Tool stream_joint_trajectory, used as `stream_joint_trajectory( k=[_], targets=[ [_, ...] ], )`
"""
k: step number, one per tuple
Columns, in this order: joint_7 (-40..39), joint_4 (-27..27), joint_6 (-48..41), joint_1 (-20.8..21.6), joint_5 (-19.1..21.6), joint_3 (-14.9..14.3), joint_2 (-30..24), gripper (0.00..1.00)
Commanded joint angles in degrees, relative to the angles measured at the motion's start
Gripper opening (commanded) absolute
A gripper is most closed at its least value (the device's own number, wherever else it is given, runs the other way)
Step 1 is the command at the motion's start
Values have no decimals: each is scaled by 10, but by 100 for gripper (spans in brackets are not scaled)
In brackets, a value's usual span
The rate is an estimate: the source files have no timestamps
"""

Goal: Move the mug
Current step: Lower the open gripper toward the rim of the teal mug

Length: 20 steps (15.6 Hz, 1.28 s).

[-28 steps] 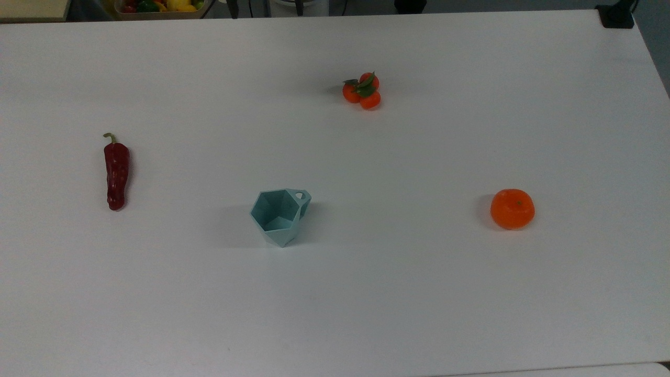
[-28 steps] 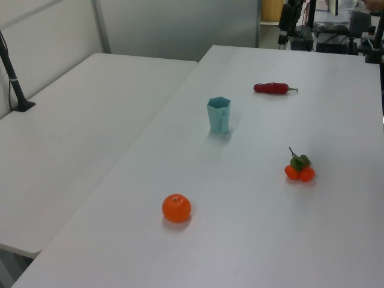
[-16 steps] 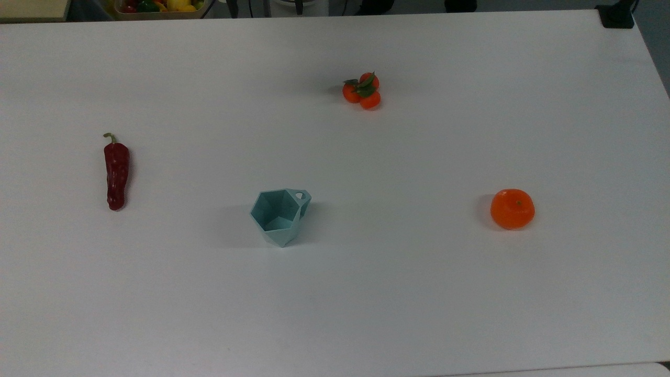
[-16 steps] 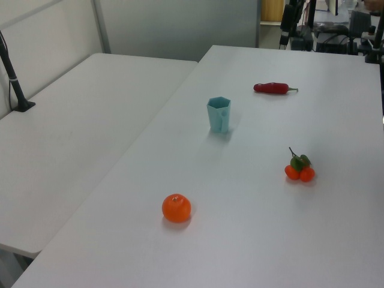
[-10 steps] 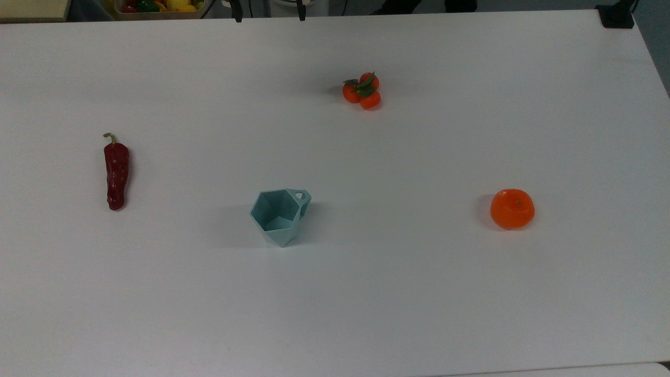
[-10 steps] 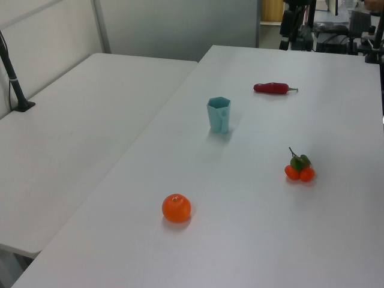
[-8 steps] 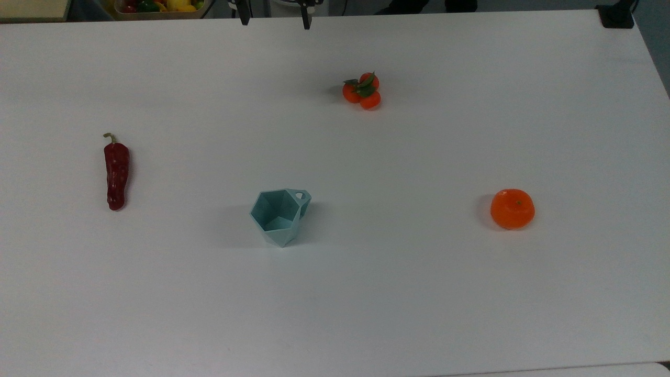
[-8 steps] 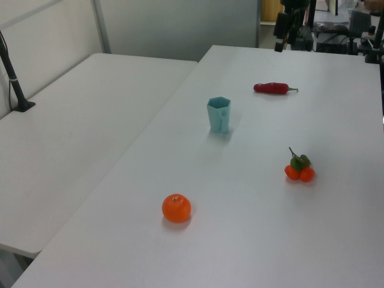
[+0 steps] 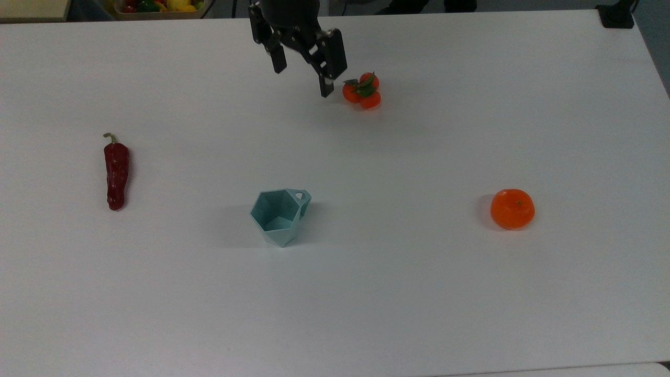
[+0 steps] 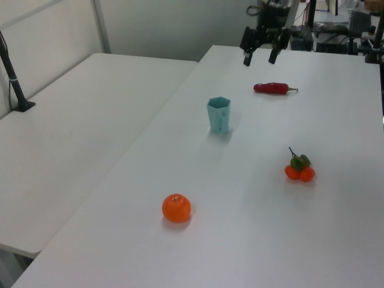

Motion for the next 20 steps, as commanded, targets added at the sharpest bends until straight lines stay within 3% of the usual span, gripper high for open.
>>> stream_joint_trajectory(
  k=[1, 14, 20],
  targets=[
    [93, -9, 76, 11, -26, 0, 40, 99],
    [125, -9, 222, 7, -63, 0, 185, 95],
    [168, -8, 272, 8, -118, 0, 228, 95]
  ],
)
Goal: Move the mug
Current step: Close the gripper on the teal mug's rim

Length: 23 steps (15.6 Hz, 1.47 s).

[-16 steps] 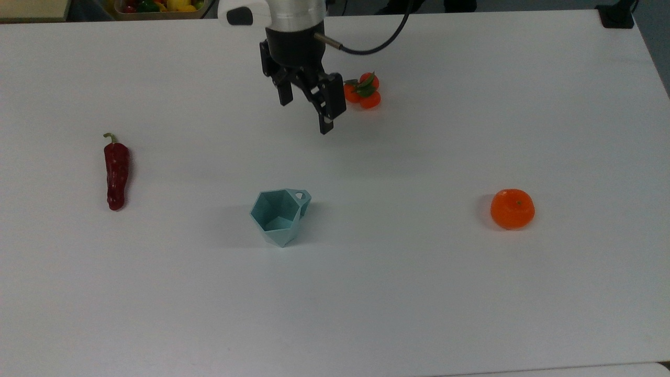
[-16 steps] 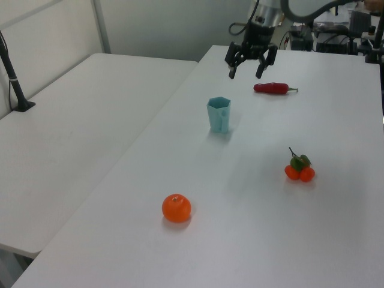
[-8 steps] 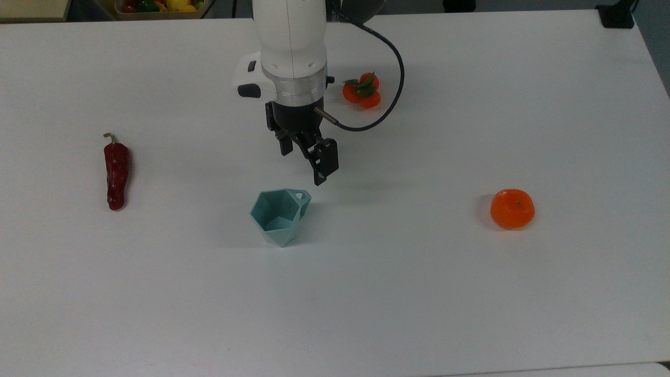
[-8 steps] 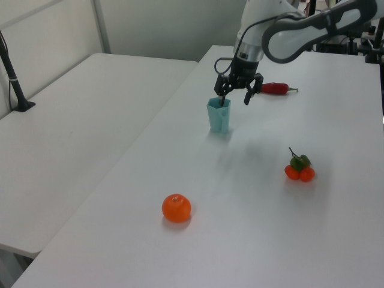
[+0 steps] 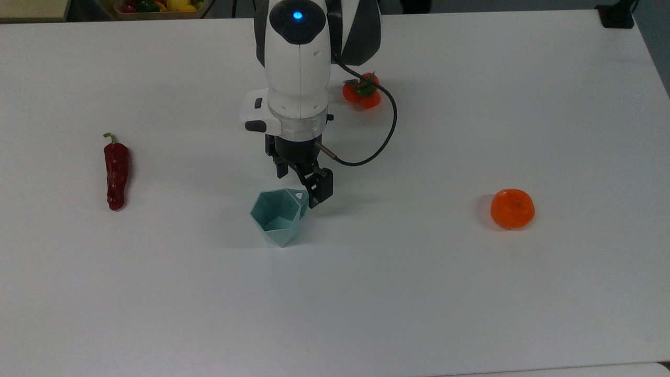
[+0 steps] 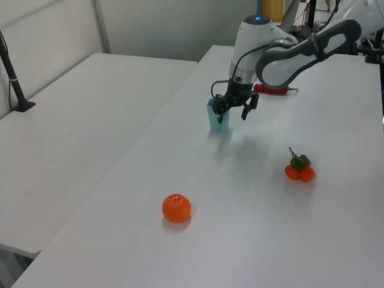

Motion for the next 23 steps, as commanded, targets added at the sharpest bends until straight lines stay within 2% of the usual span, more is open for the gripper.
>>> stream_joint_trajectory(
  k=[1, 3, 7, 8, 11, 13, 16, 19, 23],
  targets=[
    [35, -5, 54, 5, -31, -1, 20, 95],
    [34, -5, 55, 5, -34, -1, 25, 88],
    [33, -5, 56, 3, -38, -1, 25, 53],
    [33, -5, 56, 3, -38, -1, 25, 48],
    [33, -4, 56, 2, -41, -1, 24, 47],
    [33, -4, 56, 2, -50, -1, 24, 41],
    [32, -4, 56, 1, -53, -1, 24, 26],
    [31, -5, 56, 1, -61, -1, 24, 1],
    [30, -5, 56, 1, -61, -1, 23, 0]
  ],
)
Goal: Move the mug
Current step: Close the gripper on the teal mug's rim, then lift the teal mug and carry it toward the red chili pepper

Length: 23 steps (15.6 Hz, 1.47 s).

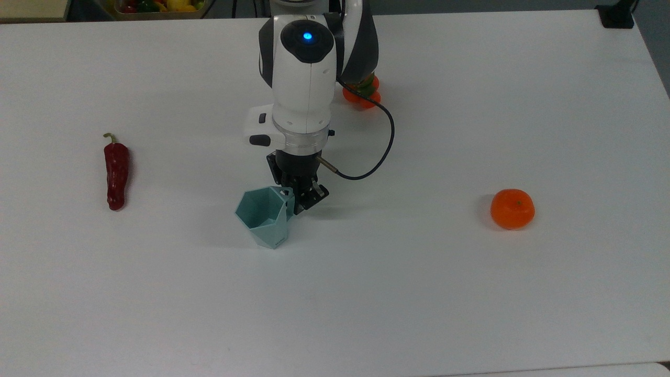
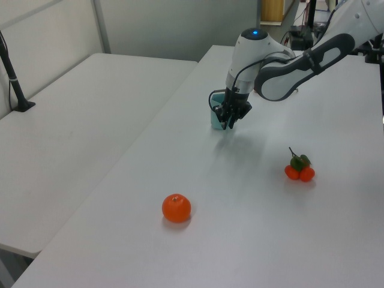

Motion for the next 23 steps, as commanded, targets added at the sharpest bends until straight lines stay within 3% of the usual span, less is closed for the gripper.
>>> stream_joint_trajectory(
  k=[1, 15, 18, 23],
  targets=[
    [13, -8, 11, 1, -15, -1, -7, 0],
    [-1, -18, 2, 6, -15, 0, -48, 0],
    [-34, -52, -1, 7, -15, 0, -92, 0],
    [-163, -94, -96, 2, -7, 5, -181, 0]
  ],
)
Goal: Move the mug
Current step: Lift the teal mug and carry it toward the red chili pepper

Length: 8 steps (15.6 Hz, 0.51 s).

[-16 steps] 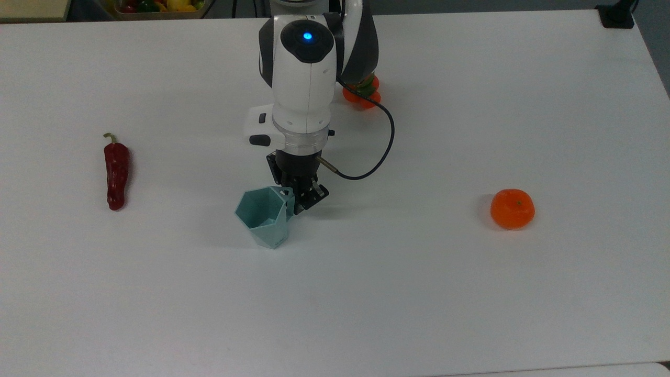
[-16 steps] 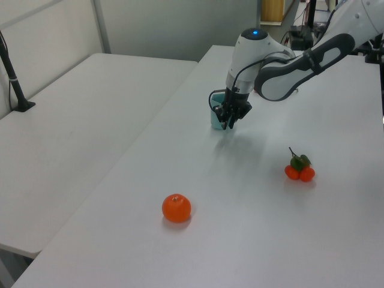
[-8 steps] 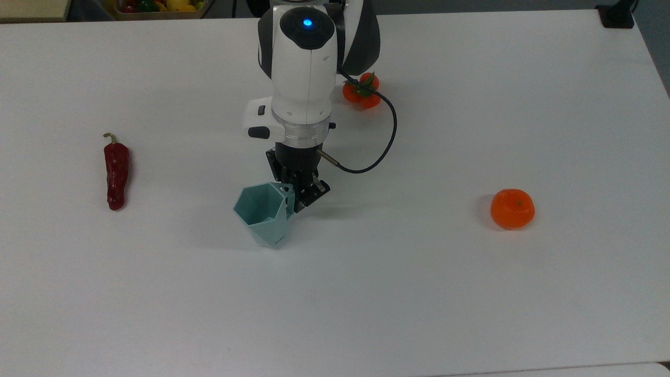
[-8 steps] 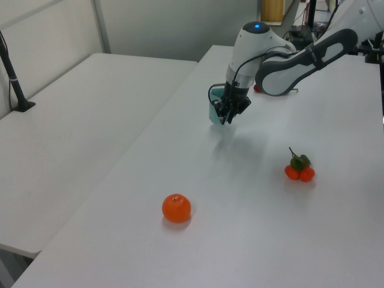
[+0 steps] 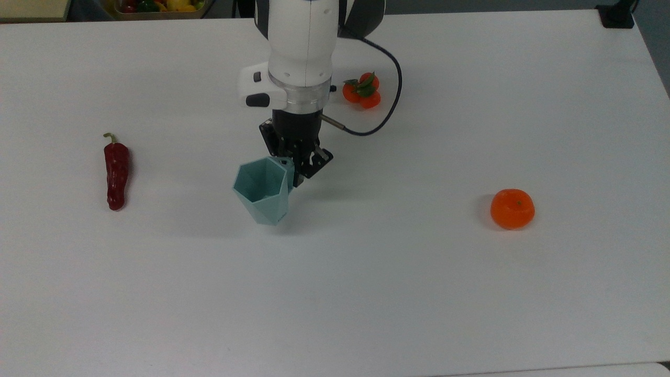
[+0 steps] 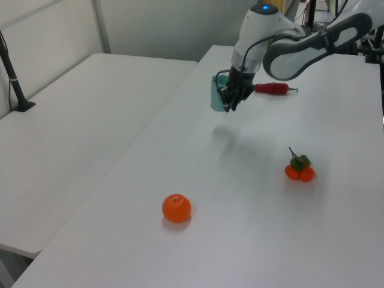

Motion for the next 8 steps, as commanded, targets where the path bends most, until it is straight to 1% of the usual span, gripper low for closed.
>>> stream_joint_trajectory(
  k=[1, 4, 6, 8],
  targets=[
    [-95, -76, -52, -3, -2, 5, -104, 0],
    [-164, -117, -75, -10, -1, 5, -158, 0],
    [-232, -149, -92, -18, 2, 6, -198, 0],
    [-298, -172, -109, -26, 18, 5, -224, 0]
  ],
)
